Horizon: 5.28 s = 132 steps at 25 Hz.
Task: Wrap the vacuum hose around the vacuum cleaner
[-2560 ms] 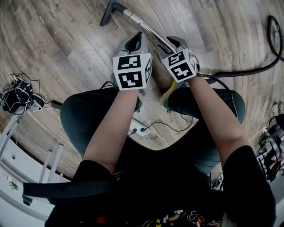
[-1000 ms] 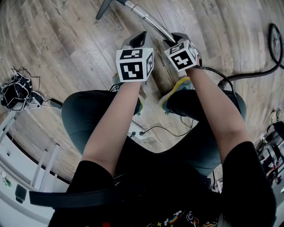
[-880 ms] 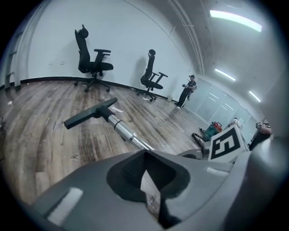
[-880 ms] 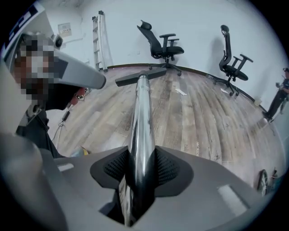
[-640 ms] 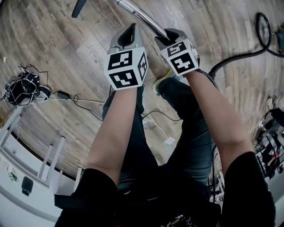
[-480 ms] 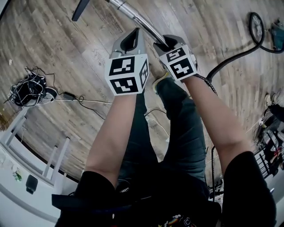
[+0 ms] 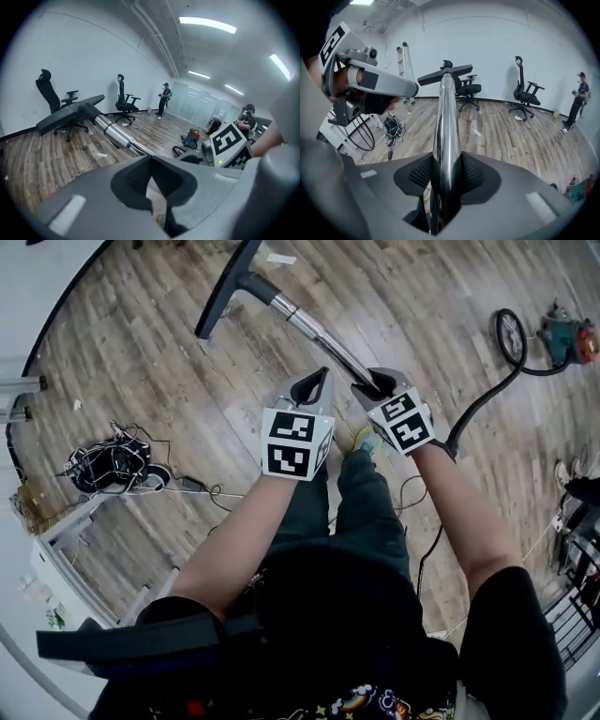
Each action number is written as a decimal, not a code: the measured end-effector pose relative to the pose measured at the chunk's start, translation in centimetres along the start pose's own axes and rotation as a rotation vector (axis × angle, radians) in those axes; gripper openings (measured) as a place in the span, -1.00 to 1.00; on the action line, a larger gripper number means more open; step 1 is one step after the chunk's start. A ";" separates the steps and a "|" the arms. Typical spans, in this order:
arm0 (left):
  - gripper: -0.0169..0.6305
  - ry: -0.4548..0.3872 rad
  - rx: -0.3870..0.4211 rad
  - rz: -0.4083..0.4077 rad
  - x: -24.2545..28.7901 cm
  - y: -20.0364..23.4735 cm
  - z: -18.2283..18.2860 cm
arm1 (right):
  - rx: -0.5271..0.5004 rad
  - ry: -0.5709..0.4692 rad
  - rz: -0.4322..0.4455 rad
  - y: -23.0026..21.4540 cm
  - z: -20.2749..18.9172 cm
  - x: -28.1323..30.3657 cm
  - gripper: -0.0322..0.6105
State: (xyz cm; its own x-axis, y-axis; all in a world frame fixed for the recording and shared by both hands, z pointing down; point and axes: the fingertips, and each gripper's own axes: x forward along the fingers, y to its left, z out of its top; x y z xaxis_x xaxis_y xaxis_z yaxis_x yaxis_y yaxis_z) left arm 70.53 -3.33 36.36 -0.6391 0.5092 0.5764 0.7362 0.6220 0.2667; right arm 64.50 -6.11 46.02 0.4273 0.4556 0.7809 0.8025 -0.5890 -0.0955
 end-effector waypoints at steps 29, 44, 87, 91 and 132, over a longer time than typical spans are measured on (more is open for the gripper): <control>-0.94 0.026 0.112 0.083 16.6 -5.7 20.5 | 0.368 -0.277 -0.096 -23.7 10.8 -8.4 -0.32; -0.94 0.128 0.427 -0.330 36.0 -6.7 35.0 | 0.668 -0.375 -0.386 -44.1 17.1 -6.8 -0.32; -0.94 0.311 0.899 -0.987 85.4 -32.9 57.6 | 1.447 -0.704 -1.134 -99.5 1.7 -21.6 -0.32; -0.94 0.343 0.956 -1.077 88.9 -35.4 59.4 | 1.545 -0.717 -1.236 -103.6 1.9 -21.8 -0.32; -0.94 0.514 1.454 -1.711 102.9 -80.8 52.0 | 2.181 -1.128 -1.910 -120.6 -30.3 -45.9 -0.32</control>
State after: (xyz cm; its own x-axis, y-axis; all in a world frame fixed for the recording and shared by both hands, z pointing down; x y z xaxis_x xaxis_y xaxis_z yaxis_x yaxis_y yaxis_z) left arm -66.27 29.72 33.97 -0.0201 -0.7632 0.6459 -0.9773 0.1514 0.1485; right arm -64.50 23.85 40.40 -0.7840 -0.2644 0.5616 -0.6059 0.5225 -0.5999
